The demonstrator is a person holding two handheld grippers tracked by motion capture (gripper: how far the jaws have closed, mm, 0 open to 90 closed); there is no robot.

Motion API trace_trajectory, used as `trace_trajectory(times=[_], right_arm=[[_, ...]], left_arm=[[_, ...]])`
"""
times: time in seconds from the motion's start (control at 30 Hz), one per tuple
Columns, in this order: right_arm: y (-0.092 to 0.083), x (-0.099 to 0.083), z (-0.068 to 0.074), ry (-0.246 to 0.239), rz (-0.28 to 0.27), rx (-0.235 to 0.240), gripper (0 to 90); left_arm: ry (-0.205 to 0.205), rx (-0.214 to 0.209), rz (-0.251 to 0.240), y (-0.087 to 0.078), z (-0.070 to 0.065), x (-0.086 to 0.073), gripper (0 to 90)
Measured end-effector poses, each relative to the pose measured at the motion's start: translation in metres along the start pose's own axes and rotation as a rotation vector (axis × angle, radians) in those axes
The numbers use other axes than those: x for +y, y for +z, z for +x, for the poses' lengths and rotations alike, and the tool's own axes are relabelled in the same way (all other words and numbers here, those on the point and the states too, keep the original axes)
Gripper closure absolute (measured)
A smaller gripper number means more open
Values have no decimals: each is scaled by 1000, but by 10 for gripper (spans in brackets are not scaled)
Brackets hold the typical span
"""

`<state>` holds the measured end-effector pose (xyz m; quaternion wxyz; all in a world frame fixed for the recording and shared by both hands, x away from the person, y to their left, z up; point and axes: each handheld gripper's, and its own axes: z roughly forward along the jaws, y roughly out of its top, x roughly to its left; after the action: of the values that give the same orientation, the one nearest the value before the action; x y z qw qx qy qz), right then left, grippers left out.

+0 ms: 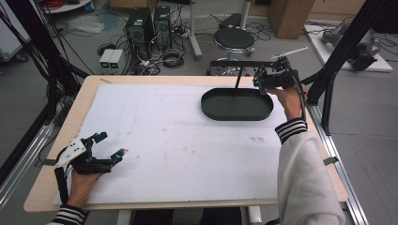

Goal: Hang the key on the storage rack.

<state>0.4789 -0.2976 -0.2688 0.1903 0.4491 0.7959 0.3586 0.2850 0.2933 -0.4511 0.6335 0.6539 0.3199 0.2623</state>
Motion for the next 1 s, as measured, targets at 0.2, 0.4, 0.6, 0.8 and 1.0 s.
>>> trace_trajectory(times=[0.2, 0.4, 0.6, 0.8, 1.0], right_arm=[[3, 7, -5, 6, 7, -21, 482], [8, 11, -9, 24, 24, -30, 482], [11, 18, -9, 23, 57, -51, 482], [14, 22, -11, 15, 45, -77, 482], [16, 24, -11, 12, 19, -83, 482]], left_arm=[[-2, 4, 2, 0, 0, 0, 17], [4, 4, 5, 0, 0, 0, 17], [3, 0, 4, 0, 0, 0, 17], [5, 0, 6, 0, 0, 0, 17], [4, 3, 6, 0, 0, 0, 17]])
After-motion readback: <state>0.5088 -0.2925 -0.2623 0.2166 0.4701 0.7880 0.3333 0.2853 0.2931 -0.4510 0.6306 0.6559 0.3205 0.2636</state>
